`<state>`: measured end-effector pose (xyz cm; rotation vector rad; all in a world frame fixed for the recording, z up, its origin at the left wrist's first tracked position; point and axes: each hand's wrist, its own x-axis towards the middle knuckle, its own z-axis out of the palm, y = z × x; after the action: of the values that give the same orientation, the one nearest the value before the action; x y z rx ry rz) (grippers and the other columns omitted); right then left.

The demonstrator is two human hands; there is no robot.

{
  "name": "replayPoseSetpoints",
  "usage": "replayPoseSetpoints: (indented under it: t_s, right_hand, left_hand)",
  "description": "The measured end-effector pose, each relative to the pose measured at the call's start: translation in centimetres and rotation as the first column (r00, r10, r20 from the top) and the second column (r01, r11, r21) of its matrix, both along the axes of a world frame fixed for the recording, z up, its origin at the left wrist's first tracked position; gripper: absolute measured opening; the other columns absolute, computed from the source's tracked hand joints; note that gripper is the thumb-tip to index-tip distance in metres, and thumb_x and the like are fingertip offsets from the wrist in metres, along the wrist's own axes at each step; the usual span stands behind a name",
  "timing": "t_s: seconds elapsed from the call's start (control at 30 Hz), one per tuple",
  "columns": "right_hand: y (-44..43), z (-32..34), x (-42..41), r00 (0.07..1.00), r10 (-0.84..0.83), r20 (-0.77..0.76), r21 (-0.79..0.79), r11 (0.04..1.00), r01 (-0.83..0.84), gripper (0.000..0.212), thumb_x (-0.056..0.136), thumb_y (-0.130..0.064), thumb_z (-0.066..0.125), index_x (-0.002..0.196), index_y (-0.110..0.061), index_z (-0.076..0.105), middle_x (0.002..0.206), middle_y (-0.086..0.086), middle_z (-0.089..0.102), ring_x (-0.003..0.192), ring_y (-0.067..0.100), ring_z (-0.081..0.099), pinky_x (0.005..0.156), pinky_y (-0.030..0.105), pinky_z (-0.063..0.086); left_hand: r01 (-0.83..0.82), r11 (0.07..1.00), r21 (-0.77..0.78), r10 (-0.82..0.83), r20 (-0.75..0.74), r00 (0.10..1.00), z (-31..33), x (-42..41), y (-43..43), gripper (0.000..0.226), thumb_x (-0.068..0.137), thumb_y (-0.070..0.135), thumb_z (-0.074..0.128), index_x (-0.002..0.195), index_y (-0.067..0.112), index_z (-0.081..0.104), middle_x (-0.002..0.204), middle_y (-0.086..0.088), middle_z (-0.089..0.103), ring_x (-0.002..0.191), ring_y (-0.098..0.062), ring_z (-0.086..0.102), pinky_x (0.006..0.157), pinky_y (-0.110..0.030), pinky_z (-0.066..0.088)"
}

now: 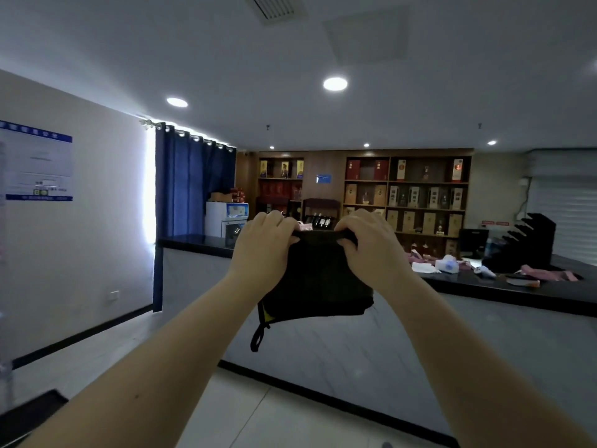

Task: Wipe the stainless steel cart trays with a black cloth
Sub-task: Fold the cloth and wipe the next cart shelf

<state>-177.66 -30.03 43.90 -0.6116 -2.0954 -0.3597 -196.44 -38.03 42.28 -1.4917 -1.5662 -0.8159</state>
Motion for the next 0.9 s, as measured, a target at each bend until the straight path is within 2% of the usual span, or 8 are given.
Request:
replayPoseSetpoints:
  t_s: [0.07,0.2,0.33,0.5,0.6,0.73,0.9]
  right_hand:
    - [0.5,-0.4,-3.5,0.999,-0.044,0.02,-0.014,0.999,0.044,0.013,0.09,-0.014,0.062,0.103,-0.018,0.065,0.104,-0.003,0.06,0.103,0.015,0.049,0.091,0.025,0.036]
    - [2.2,-1.0,-9.8,0.996,-0.085,0.006,-0.089,0.992,0.085,0.014,0.09,-0.012,0.061,0.103,-0.014,0.067,0.103,-0.002,0.06,0.104,0.013,0.05,0.084,0.015,0.029]
    - [5.0,-2.6,-13.8,0.988,-0.151,0.011,-0.137,0.979,0.151,0.016,0.09,-0.01,0.06,0.105,-0.014,0.064,0.106,-0.002,0.058,0.104,0.013,0.048,0.088,0.022,0.035]
    - [11.7,-4.5,-14.8,0.963,-0.259,0.077,-0.157,0.95,0.269,0.017,0.089,-0.011,0.063,0.106,-0.014,0.064,0.113,0.001,0.06,0.11,0.017,0.05,0.095,0.024,0.033]
    - [16.9,-5.8,-14.8,0.948,-0.308,0.08,-0.128,0.94,0.316,0.016,0.089,-0.011,0.063,0.105,-0.015,0.065,0.113,0.002,0.061,0.109,0.019,0.052,0.096,0.026,0.035]
    - [23.1,-7.3,-15.1,0.925,-0.378,0.046,-0.132,0.915,0.381,0.018,0.09,-0.008,0.063,0.107,-0.011,0.067,0.111,0.004,0.063,0.108,0.021,0.053,0.097,0.029,0.037]
    - [30.4,-9.5,-15.1,0.904,-0.423,0.071,-0.228,0.875,0.427,0.017,0.089,-0.003,0.063,0.104,-0.009,0.067,0.106,0.006,0.062,0.101,0.021,0.052,0.088,0.026,0.039]
  left_hand:
    - [0.031,0.999,-0.01,-0.031,-0.009,0.999,-0.3,-3.8,1.2,0.022,0.097,0.031,0.053,0.115,0.02,0.061,0.108,0.001,0.057,0.1,-0.018,0.05,0.083,-0.028,0.035]
    - [0.089,0.996,-0.016,-0.089,-0.005,0.996,-1.0,-10.4,4.2,0.022,0.096,0.03,0.056,0.115,0.021,0.062,0.109,0.001,0.059,0.098,-0.017,0.053,0.082,-0.03,0.038]
    - [0.152,0.987,-0.052,-0.155,-0.053,0.987,-2.1,-14.8,8.8,0.022,0.094,0.03,0.056,0.112,0.02,0.064,0.105,-0.002,0.06,0.089,-0.019,0.055,0.073,-0.03,0.04]
    - [0.278,0.958,-0.066,-0.284,-0.102,0.953,-4.0,-16.4,17.3,0.018,0.092,0.025,0.058,0.103,0.015,0.067,0.1,-0.005,0.064,0.09,-0.023,0.059,0.076,-0.034,0.043]
    - [0.34,0.938,-0.068,-0.346,-0.136,0.928,-5.1,-16.5,23.1,0.015,0.085,0.016,0.069,0.099,0.012,0.069,0.096,-0.009,0.065,0.088,-0.029,0.064,0.074,-0.039,0.048]
    - [0.387,0.915,-0.112,-0.401,-0.162,0.902,-6.0,-16.8,30.5,0.03,0.078,0.01,0.079,0.105,0.015,0.068,0.094,-0.01,0.062,0.087,-0.03,0.062,0.073,-0.043,0.048]
    - [0.458,0.857,-0.236,-0.505,-0.211,0.837,-8.4,-17.1,39.4,0.043,0.075,0.011,0.079,0.114,0.018,0.062,0.097,-0.008,0.057,0.084,-0.025,0.055,0.072,-0.036,0.046]
